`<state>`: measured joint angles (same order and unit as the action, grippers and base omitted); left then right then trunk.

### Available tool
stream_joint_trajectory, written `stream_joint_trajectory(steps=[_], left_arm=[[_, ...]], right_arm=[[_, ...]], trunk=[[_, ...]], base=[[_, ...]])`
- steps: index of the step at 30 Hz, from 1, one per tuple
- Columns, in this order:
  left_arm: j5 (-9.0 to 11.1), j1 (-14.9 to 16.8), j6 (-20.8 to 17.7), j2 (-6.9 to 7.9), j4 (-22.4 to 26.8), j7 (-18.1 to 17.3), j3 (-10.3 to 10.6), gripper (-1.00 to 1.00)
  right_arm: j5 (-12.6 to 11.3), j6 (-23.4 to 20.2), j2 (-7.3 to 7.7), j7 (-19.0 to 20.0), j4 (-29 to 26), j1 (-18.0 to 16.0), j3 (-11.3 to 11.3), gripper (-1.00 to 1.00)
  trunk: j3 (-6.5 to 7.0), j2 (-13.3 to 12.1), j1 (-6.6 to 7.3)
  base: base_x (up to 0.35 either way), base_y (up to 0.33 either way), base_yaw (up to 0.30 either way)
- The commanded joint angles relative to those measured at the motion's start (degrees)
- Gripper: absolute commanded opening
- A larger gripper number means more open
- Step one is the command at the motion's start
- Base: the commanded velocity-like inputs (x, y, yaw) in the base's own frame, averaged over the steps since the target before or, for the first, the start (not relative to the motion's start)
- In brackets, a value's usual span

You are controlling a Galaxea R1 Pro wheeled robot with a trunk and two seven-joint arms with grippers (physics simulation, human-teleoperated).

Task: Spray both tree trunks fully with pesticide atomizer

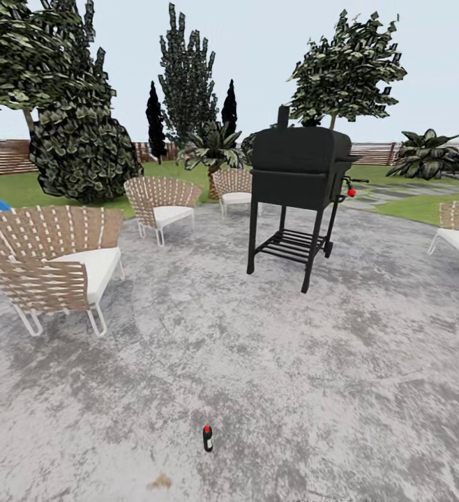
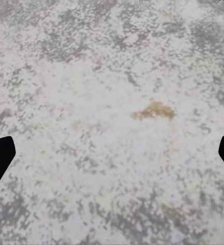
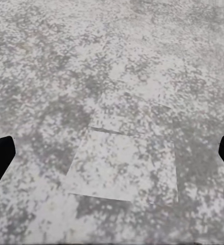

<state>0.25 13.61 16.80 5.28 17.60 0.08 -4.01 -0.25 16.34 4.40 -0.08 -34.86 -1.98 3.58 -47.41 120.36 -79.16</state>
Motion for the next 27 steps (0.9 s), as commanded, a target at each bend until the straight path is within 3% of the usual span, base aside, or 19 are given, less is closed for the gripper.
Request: stream_joint_trajectory(steps=[1, 10, 14, 22, 24, 25, 27], left_arm=[[0.0, 0.0, 0.2, -0.01, 0.0, 0.0, -0.1, 1.0], [-0.5, 0.1, 0.3, 0.13, 0.3, -0.1, -0.1, 1.0], [-0.7, 0.8, 0.2, 1.57, 1.3, -0.7, 0.2, 1.0], [-1.7, 10.6, -0.7, 2.22, 3.5, -3.9, 0.6, 1.0], [-2.7, 12.3, -0.8, 1.9, 3.5, -4.6, 0.6, 1.0], [-3.1, 12.7, -0.7, 1.71, 3.4, -4.9, 1.0, 1.0], [-3.1, 12.6, -0.7, 1.78, 3.4, -5.0, 1.6, 1.0]], right_arm=[[0.0, 0.2, -0.01, 0.0, 0.1, 0.0, 0.0, 1.0], [0.1, 0.2, -0.01, -0.1, -0.1, 0.0, 0.0, 1.0], [0.1, 0.2, 0.25, -0.1, -1.0, 0.0, 0.1, 1.0], [0.3, -0.9, 0.55, -0.1, -15.3, -1.3, 0.1, 1.0], [0.3, -5.1, 0.66, -0.1, -21.1, -3.9, 0.1, 1.0], [0.2, -14.7, 0.45, 0.0, -25.8, -6.7, 0.0, 1.0], [0.2, -15.8, 0.29, 0.0, -26.7, -6.9, -0.1, 1.0]], trunk=[[-0.03, 0.0, 0.01], [0.12, 0.0, 0.01], [0.12, 0.0, 0.01], [0.13, 0.0, 0.01], [0.13, 0.0, 0.01], [0.13, 0.0, 0.01], [0.13, 0.0, 0.01]], base=[[0.0, 0.0, -0.261], [0.0, 0.0, -0.197], [0.0, 0.0, -0.021], [0.0, 0.0, -0.002], [0.0, 0.0, 0.0], [0.0, 0.0, 0.0], [0.0, 0.0, 0.0]])
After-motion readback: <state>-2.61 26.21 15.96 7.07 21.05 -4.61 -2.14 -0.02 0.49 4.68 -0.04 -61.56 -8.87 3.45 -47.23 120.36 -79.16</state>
